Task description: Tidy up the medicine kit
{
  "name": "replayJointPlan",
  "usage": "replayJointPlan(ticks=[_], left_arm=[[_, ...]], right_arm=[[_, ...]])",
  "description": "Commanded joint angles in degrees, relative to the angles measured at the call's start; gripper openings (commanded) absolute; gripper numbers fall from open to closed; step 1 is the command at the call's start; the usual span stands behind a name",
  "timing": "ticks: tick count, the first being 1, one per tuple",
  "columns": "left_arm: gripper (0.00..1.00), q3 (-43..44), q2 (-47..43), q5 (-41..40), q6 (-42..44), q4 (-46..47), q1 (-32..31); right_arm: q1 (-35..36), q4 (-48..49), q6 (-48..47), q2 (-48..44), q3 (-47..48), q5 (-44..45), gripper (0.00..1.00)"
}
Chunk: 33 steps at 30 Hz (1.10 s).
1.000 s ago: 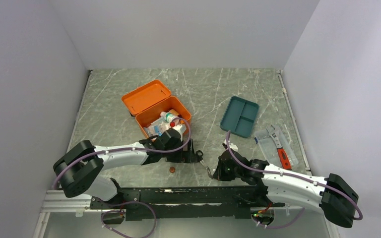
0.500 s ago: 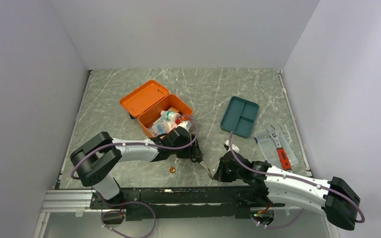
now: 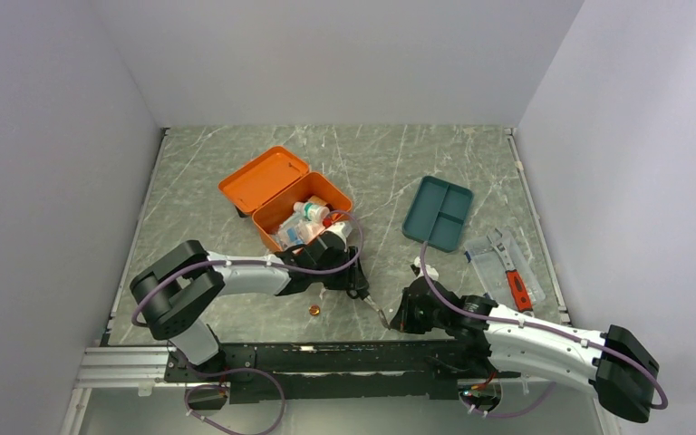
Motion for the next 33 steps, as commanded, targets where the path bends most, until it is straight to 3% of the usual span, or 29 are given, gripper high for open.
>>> replayJointPlan(ticks=[1, 17, 26, 31, 33], left_arm=[[0.56, -2.89, -1.0, 6.0, -0.05, -4.95, -1.17], [0.47, -3.8, -1.1, 11.07, 3.29, -6.05, -1.4], [0.25, -4.4, -7.38, 10.29, 4.81, -10.54, -1.43], [0.01, -4.94, -10.26, 10.4, 4.65, -11.22, -1.4], [0.0, -5.19, -11.09, 10.51, 4.3, -11.0, -1.4]], right_arm=[[0.37, -0.75, 0.95, 1.26, -1.72, 1.34, 0.0], [0.43, 1.46, 2.5, 2.03, -3.67, 0.73, 0.0], [0.57, 1.82, 2.7, 2.1, -3.64, 0.44, 0.0], [0.75, 1.82, 2.34, 2.35, -2.84, 0.68, 0.0], [0.8, 1.89, 2.24, 2.19, -2.56, 0.75, 0.0]])
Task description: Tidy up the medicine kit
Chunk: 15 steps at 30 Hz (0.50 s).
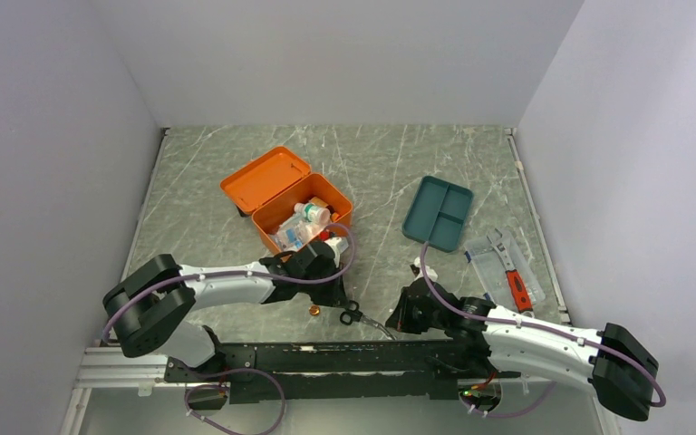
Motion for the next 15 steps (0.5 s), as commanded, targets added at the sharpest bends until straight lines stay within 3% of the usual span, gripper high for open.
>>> replayJointPlan(ticks=[1, 9, 15], left_arm=[[0.0, -0.9, -2.83, 2.09, 0.16, -0.93, -0.76], [0.0, 0.04, -6.72, 0.63, 0.67, -3.9, -0.78], [0.35, -1.54, -12.18, -1.25, -0.82, -7.16, -0.77]], right_arm=[[0.56, -2.96, -0.75, 0.87, -0.75, 1.31, 0.0], [0.81, -2.39, -1.13, 0.47, 0.52, 2.2, 0.0], [0.82, -4.92, -3.73, 0.52, 4.53, 5.09, 0.03]])
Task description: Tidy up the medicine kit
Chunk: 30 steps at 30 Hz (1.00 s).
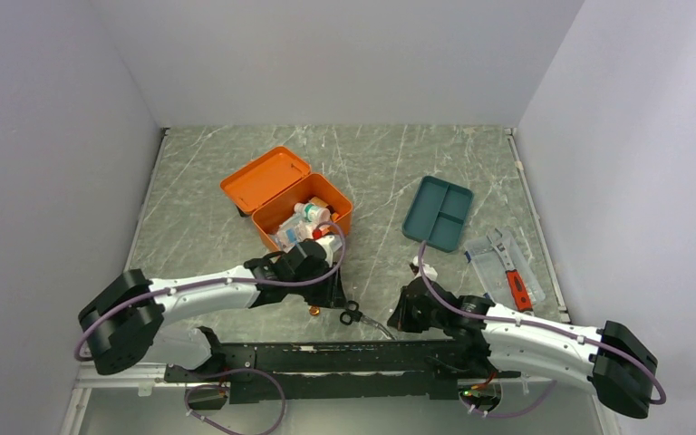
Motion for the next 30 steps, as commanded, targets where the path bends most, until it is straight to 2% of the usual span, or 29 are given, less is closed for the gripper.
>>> replayJointPlan(ticks=[1, 4, 6, 8, 13, 18, 23, 30], left_arm=[[0.4, -1.49, -5.9, -1.69, -1.25, -2.16, -0.26], [0.53, -3.84, -10.54, -2.55, -3.34, -2.82, -0.54], [0.57, -5.43, -13.12, -3.29, -4.71, -3.26, -0.89], [0.59, -7.01, -15.49, -4.51, -6.54, -3.05, -1.93], [0.6, -9.87, -17.8, -6.43, -10.56, 0.18, -4.63], [0.63, -9.14, -14.27, -6.54, -12.29, 2.56, -7.03], [0.67, -10.44, -11.49, -8.22, -15.58, 6.51, -8.16], [0.69, -11.85, -6.72, -10.56, -19.78, 11.67, -8.34]], right_arm=[[0.27, -4.65, -3.27, 0.89, 4.44, 4.5, 0.07], [0.29, -6.36, -4.91, 1.79, 6.72, 6.07, 0.22], [0.33, -8.09, -5.78, 2.43, 8.25, 6.74, 0.31], [0.25, -9.61, -6.84, 2.9, 9.28, 6.78, 0.35], [0.32, -10.01, -9.77, 3.64, 10.08, 3.59, 0.37], [0.32, -7.18, -15.09, 5.75, 11.23, -1.55, 0.4], [0.62, -6.18, -18.73, 8.53, 12.59, -2.07, 0.43], [0.66, -4.24, -18.31, 8.51, 11.09, -2.96, 0.45]])
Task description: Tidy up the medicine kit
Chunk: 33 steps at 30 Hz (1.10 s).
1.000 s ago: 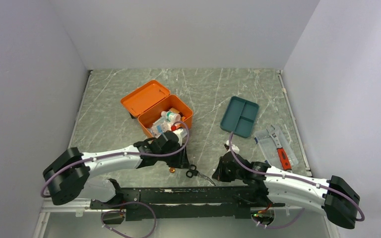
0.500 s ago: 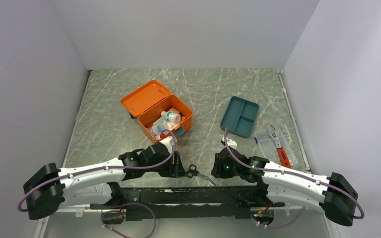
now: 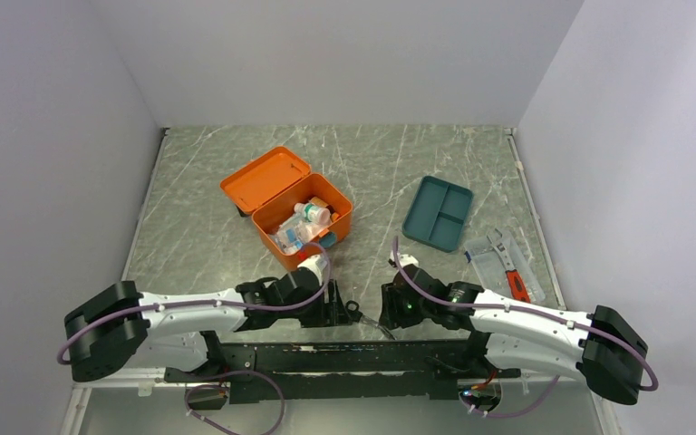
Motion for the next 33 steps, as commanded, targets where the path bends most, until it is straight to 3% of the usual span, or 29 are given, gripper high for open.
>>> replayJointPlan(ticks=[1, 16, 33], left_arm=[[0.69, -0.49, 2.56, -3.31, -3.86, 4.98, -0.47], [0.7, -1.15, 4.01, -3.64, -4.47, 6.84, -0.57], [0.71, 0.16, 6.04, -3.64, -3.23, 6.94, -0.55]], right_arm=[[0.46, 2.24, -0.34, -0.44, 0.57, -0.94, 0.45], [0.74, -15.15, 5.73, -11.97, -0.84, -1.61, 0.34], [1.28, -8.78, 6.2, -7.53, -2.91, -3.63, 0.25]])
